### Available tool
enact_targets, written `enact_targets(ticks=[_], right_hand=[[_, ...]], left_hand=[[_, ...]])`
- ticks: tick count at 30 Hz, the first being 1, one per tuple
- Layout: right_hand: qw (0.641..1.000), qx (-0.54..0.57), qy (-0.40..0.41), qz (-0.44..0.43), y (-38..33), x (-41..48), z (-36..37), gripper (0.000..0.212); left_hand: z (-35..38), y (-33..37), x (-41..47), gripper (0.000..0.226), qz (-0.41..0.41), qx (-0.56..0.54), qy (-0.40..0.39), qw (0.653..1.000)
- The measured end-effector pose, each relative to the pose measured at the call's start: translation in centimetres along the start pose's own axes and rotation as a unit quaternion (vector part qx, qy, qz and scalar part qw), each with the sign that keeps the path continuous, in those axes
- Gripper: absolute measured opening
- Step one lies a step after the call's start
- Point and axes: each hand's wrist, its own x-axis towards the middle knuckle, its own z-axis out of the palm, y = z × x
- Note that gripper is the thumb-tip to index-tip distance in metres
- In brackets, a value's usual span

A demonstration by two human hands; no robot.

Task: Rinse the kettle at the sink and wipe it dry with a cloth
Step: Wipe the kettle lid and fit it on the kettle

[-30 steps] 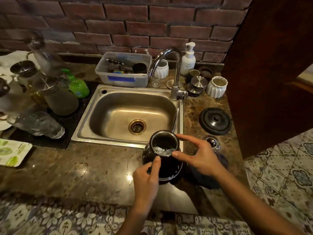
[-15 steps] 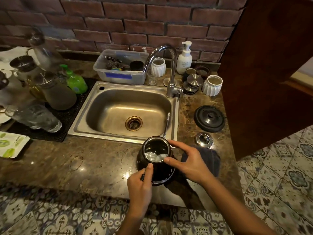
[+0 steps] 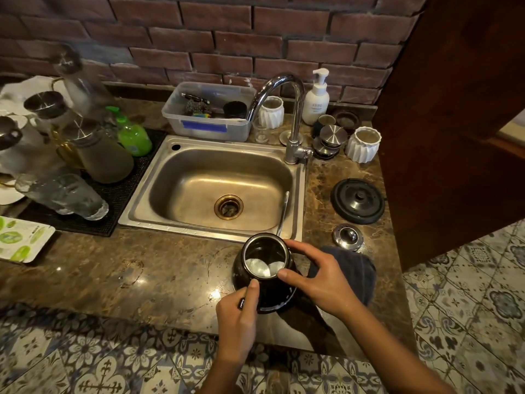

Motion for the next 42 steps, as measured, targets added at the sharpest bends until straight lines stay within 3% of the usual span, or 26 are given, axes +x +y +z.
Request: enact_targets(ticks=[8, 12, 16, 20, 22, 25, 29, 34, 38, 42], right_hand=[[1.000, 0.019, 0.016, 0.005, -0.1, -0.5, 0.5, 0.061], [1.000, 0.014, 0.021, 0.003, -0.4, -0.9, 0.7, 0.064], [0.999, 0.013, 0.044, -0.006, -0.9, -1.6, 0.2, 0.060], [0.995, 0.026, 0.092, -0.008, -0.9, -2.4, -1.6, 0.044], [0.993, 0.029, 0.113, -0.002, -0.9, -2.3, -2.6, 0.041], [0.988, 0.005, 0.157, 0.012, -0.4, -2.1, -4.5, 0.036], [0.980, -0.033, 0.192, 0.052, 1.4, -0.9, -7.0, 0.029], [0.962, -0.077, 0.240, 0.110, 4.7, 1.6, -9.0, 0.024], [0.947, -0.120, 0.253, 0.160, 6.9, 3.9, -9.7, 0.029], [0.943, -0.143, 0.242, 0.180, 9.0, 5.7, -10.0, 0.033]], left_hand=[[-0.8, 0.7, -0.3, 0.066, -0.007, 0.036, -0.060, 0.998], [-2.0, 1.6, -0.4, 0.058, -0.018, 0.165, -0.074, 0.983], [-3.6, 3.9, -0.7, 0.043, -0.001, 0.264, -0.021, 0.964], [-3.3, 8.8, -2.1, 0.013, 0.073, 0.186, 0.003, 0.980], [-1.8, 11.3, -2.5, 0.003, 0.102, 0.133, -0.040, 0.985], [2.7, 13.8, -2.2, 0.008, 0.129, 0.067, -0.113, 0.983], [9.9, 12.6, 0.8, 0.013, 0.043, 0.021, -0.158, 0.986], [16.3, 8.2, 5.5, 0.020, -0.012, 0.149, -0.164, 0.975], [18.5, 6.4, 7.8, 0.032, -0.083, 0.192, -0.171, 0.963], [20.3, 5.3, 9.2, 0.038, -0.097, 0.218, -0.185, 0.953]])
